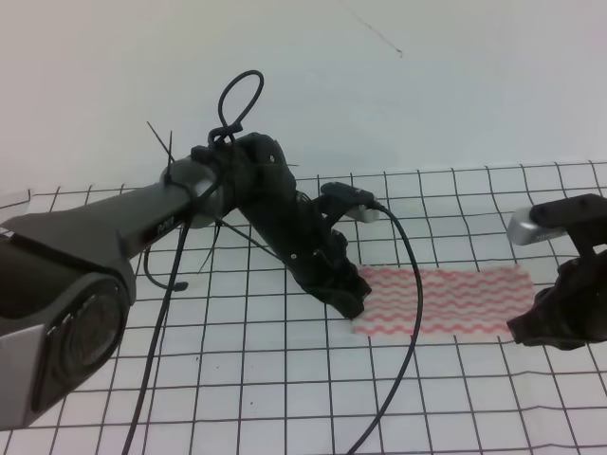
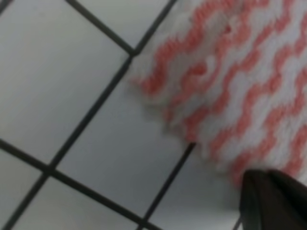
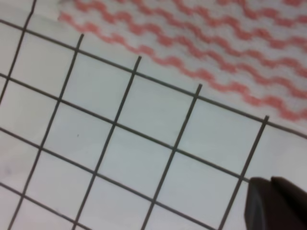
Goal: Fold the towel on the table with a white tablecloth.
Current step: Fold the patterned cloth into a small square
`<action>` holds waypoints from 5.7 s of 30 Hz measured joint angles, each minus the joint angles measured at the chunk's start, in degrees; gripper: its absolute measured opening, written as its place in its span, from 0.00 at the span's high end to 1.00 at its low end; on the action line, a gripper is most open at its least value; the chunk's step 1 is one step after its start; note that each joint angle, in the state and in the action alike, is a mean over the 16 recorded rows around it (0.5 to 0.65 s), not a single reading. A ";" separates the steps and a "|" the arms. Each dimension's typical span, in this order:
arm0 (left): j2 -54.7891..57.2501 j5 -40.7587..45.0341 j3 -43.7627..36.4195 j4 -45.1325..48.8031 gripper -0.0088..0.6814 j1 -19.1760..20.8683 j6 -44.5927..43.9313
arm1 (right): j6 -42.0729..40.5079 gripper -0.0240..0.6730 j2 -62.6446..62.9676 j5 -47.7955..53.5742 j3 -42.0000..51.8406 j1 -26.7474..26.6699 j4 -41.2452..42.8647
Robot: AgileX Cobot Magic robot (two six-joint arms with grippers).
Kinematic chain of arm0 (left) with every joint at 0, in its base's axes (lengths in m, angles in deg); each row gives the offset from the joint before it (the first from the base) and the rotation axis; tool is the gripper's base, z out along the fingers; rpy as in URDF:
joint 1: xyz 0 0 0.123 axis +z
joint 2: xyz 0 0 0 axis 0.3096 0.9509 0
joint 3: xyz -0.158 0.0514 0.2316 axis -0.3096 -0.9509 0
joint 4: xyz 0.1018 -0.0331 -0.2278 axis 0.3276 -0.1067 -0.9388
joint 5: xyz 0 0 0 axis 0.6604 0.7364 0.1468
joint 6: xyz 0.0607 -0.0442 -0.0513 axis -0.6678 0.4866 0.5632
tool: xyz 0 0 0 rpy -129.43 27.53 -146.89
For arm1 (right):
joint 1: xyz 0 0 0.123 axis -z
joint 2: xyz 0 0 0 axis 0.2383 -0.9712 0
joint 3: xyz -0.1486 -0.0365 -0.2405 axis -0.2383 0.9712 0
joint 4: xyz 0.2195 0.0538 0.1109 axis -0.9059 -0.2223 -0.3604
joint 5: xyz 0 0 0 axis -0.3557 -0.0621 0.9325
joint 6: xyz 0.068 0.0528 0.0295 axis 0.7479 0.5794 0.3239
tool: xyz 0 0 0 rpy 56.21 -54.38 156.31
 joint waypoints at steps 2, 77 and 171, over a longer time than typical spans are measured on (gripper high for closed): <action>-0.12 1.50 0.15 0.01 0.99 -0.03 -0.05 | 0.03 0.97 0.00 -0.16 0.00 0.00 0.25; -29.65 3.61 -15.79 7.37 0.99 -2.55 4.10 | -2.42 0.62 -10.04 1.94 0.00 17.18 -21.95; -29.65 5.18 -15.86 3.68 0.99 -2.55 1.64 | -14.99 0.71 -16.55 0.95 -0.69 17.21 -33.88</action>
